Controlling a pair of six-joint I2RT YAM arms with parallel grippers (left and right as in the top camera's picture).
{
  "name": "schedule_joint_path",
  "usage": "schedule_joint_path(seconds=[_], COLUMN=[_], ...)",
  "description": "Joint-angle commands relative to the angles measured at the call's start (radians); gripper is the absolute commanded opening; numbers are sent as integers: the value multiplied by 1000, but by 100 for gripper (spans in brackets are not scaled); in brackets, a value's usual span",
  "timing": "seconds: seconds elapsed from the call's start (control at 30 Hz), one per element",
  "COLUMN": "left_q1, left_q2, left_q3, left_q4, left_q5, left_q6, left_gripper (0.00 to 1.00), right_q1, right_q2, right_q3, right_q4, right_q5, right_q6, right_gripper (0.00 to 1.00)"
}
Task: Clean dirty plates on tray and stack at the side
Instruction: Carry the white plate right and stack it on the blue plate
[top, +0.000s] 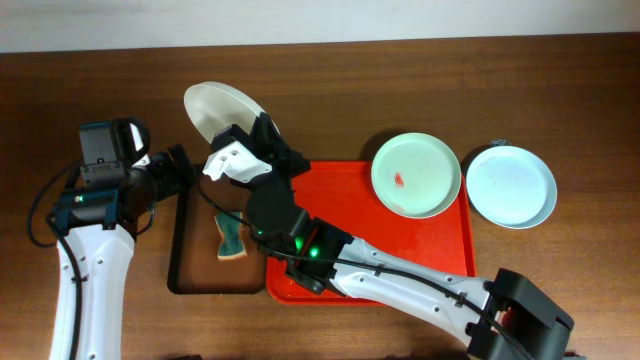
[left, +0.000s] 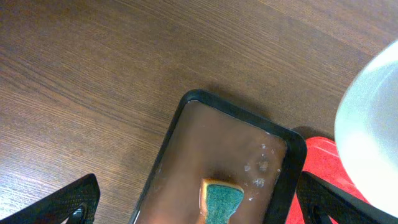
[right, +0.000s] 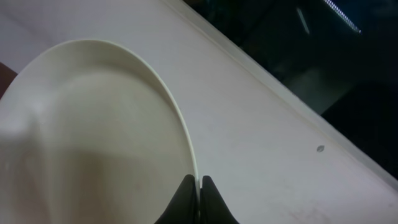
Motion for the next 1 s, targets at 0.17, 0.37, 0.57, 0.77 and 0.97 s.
schedule_joint_path(seconds=[0.17,0.37,0.57,0.77,0.97], left_q1=[4,4,4,4,4], left_q2=[-13,-13,-13,-13,-13], left_q3=[18,18,18,18,18], left_q4=[2,2,2,2,2], left_q5=[8,8,8,8,8], left_q6=[-6,-6,-6,-6,-6], left_gripper=[99,99,99,99,99], right_q1=[16,10,-13,-13,-155], right_q2=[-13,-12,-11,-59,-240], right_q3=[19,19,19,19,19], right_q4=[-11,-21,-424,-682,-937], right_q5=[31,65,52,-62,-348], right_q6=[-79,-39,674,1046,1234], right_gripper=[4,4,4,4,4])
